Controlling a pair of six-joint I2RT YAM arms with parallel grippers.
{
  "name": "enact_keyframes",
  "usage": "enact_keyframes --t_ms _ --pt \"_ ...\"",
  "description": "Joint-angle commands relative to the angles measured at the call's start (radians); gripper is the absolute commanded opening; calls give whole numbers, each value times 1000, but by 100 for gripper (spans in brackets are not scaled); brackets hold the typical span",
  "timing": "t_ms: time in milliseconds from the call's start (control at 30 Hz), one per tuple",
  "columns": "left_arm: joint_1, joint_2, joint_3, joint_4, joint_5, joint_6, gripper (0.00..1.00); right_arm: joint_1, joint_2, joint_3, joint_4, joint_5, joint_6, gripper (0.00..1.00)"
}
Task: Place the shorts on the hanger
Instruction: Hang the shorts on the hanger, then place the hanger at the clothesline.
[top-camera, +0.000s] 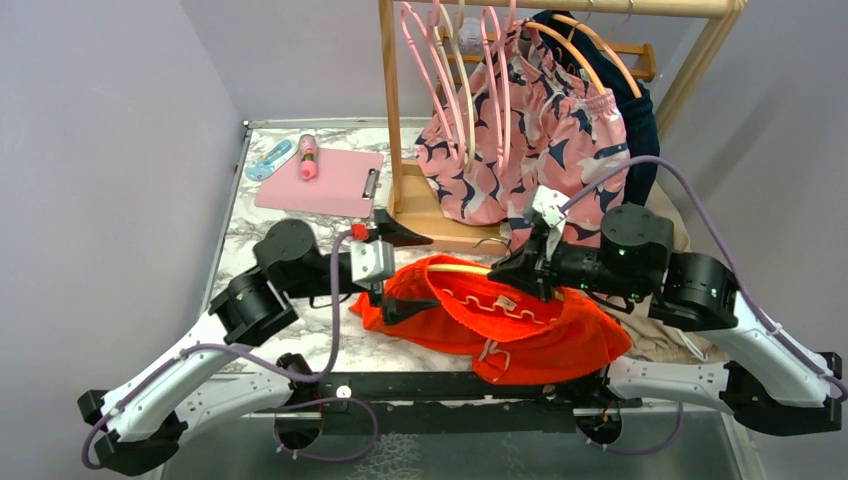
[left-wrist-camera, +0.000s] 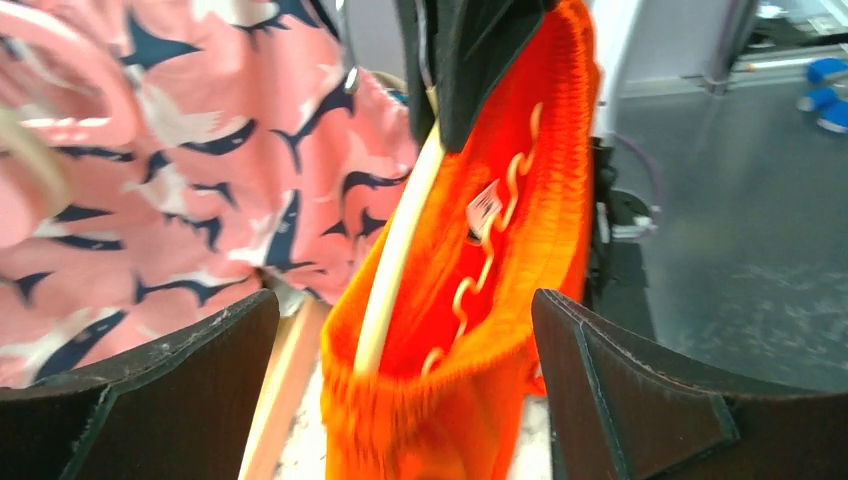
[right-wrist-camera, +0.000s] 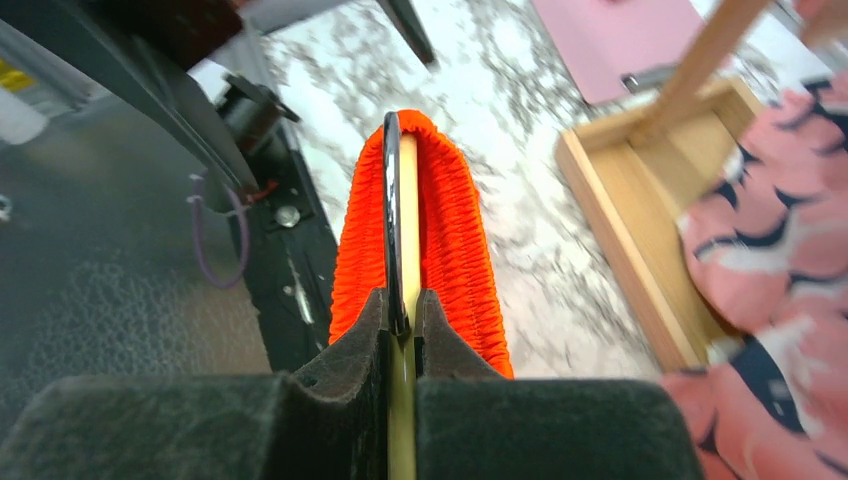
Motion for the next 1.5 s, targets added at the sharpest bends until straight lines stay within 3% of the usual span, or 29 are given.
enact_keyframes --t_ms 0,200,467,800,1233,1433,1467 --pt "2 -130 -119 119 -229 0 99 3 -32 43 -143 248 44 1" --pt "2 -270 -275 171 -404 -23 99 2 64 40 -194 564 124 1" --pt "2 -409 -458 219 -493 -102 99 -29 191 66 -91 751 148 1" --pt "2 -483 -645 383 -576 -226 99 -290 204 85 47 570 230 1" --pt "2 -514 -692 334 -624 -248 99 -441 261 125 263 510 264 1" --pt "2 -519 -693 322 -695 -248 99 -468 357 268 272 529 218 1" --pt "2 -533 -690 306 -732 -245 99 -485 406 358 278 559 171 1"
